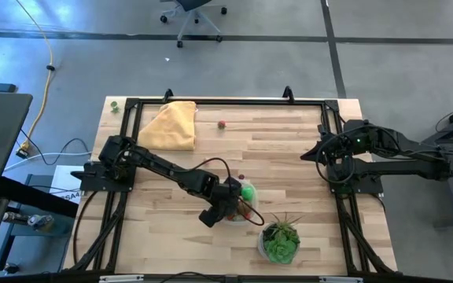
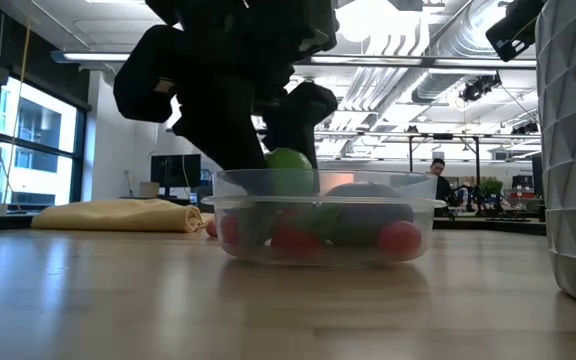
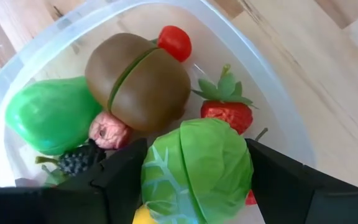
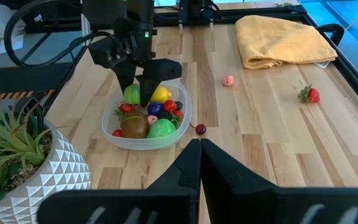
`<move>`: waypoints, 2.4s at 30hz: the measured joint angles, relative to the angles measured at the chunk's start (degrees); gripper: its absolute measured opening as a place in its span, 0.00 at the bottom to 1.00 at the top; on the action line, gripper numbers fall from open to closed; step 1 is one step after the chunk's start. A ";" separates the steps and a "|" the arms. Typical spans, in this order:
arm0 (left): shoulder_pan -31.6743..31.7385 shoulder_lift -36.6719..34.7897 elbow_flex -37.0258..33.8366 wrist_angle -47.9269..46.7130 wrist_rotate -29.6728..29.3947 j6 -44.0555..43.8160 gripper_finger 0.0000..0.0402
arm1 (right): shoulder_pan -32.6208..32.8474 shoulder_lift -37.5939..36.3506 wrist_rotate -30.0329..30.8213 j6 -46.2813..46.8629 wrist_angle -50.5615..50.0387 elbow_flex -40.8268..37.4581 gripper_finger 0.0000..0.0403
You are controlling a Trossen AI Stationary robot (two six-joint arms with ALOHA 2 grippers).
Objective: Pick and placing Produce into tupperware
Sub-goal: Put the green cabbage into the transparent bin, then put the pink peach into the transparent bin
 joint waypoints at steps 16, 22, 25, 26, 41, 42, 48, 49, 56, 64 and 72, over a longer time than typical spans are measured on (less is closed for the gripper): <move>0.00 -0.01 0.59 -0.46 -0.16 -0.03 0.74 | 0.00 0.00 -0.01 -0.03 0.02 0.00 0.00; 0.00 -0.09 5.00 -5.24 -0.62 0.78 0.74 | 0.00 0.00 0.00 -0.02 0.02 0.00 0.00; 0.02 -0.09 7.95 -8.92 -0.69 1.14 0.75 | -0.01 0.00 0.00 0.00 0.02 0.00 0.00; 0.02 -0.09 8.99 -10.63 -0.93 1.18 0.75 | -0.01 0.00 0.00 -0.01 0.02 0.00 0.00; 5.70 -4.77 27.37 -34.47 -3.48 6.25 0.75 | -0.01 0.01 0.00 -0.05 0.02 0.00 0.00; 6.51 -5.62 27.33 -35.67 -3.32 6.26 0.75 | 0.00 0.04 -0.02 0.00 0.02 0.00 0.00; 12.13 -8.95 25.09 -39.05 -3.75 7.35 0.75 | -0.02 -0.02 0.00 -0.03 0.02 0.00 0.00; 13.52 -9.38 23.78 -39.69 -3.55 7.46 0.75 | -0.01 0.02 -0.02 -0.06 0.01 0.00 0.00; 22.19 -12.48 7.72 -30.44 6.37 11.72 0.70 | -0.02 0.00 0.00 0.00 0.00 0.00 0.00; 31.42 -15.08 -6.82 -16.31 15.61 16.49 0.60 | -0.01 -0.02 0.00 0.00 -0.02 0.00 0.00; 34.92 -15.08 -10.32 -15.39 13.65 23.34 0.60 | -0.02 -0.02 0.00 -0.01 -0.02 0.00 0.00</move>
